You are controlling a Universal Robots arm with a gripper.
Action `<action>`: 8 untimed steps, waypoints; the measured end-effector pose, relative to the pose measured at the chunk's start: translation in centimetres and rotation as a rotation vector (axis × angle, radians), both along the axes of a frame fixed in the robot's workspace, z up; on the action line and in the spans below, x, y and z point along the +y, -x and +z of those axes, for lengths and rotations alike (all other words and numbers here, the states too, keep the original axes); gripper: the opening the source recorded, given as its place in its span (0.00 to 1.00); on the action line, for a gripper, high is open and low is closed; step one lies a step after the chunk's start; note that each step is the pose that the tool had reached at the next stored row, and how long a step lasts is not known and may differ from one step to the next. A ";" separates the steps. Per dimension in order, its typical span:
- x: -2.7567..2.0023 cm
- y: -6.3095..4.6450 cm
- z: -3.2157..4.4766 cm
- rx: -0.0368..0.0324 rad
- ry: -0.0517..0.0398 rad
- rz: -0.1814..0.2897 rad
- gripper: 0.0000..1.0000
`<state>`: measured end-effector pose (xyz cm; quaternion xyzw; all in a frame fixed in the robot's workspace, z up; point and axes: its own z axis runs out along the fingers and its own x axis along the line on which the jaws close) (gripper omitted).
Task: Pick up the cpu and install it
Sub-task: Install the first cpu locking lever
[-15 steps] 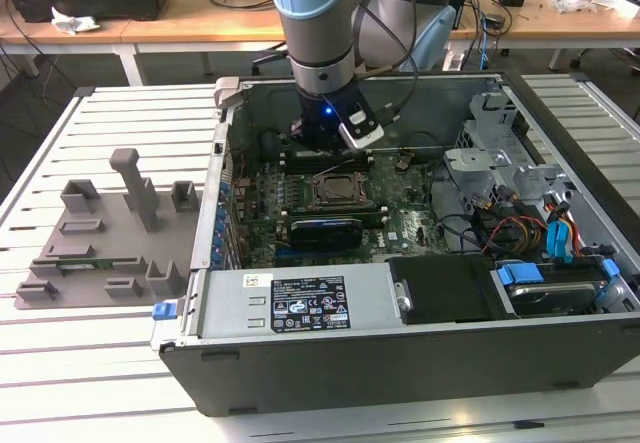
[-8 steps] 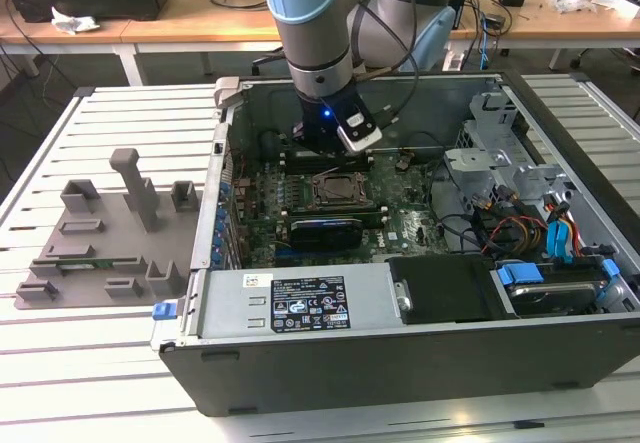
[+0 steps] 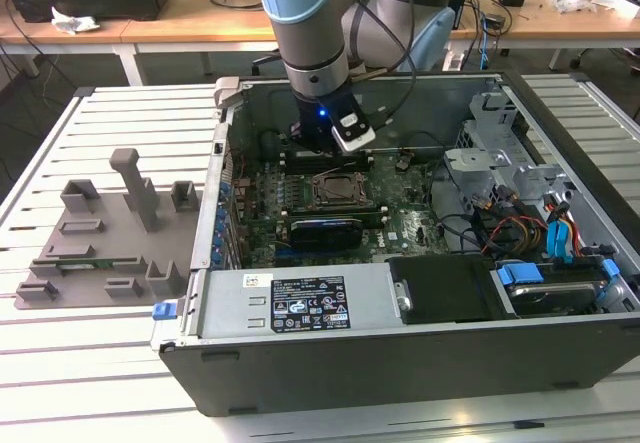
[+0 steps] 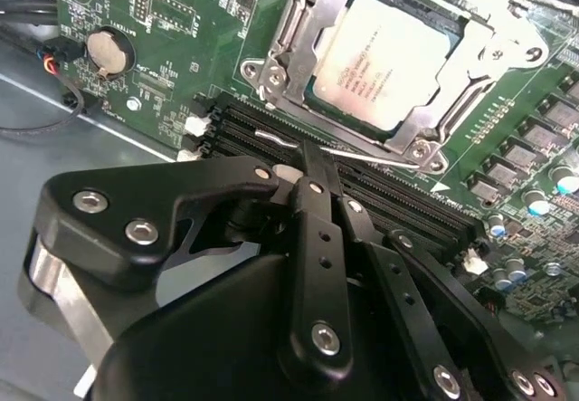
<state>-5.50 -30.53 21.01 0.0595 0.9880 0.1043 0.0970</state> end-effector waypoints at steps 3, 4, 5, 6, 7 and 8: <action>0.04 0.2 -0.09 0.0000 0.0001 -0.013 0.11; 0.05 0.3 -0.15 0.0000 0.0002 -0.017 0.11; 0.04 0.3 -0.28 0.0000 0.0003 -0.024 0.11; 0.04 0.3 -0.37 0.0000 0.0004 -0.029 0.11; 0.04 0.3 -0.44 -0.0001 0.0004 -0.033 0.11; 0.04 0.3 -0.55 -0.0001 0.0004 -0.039 0.11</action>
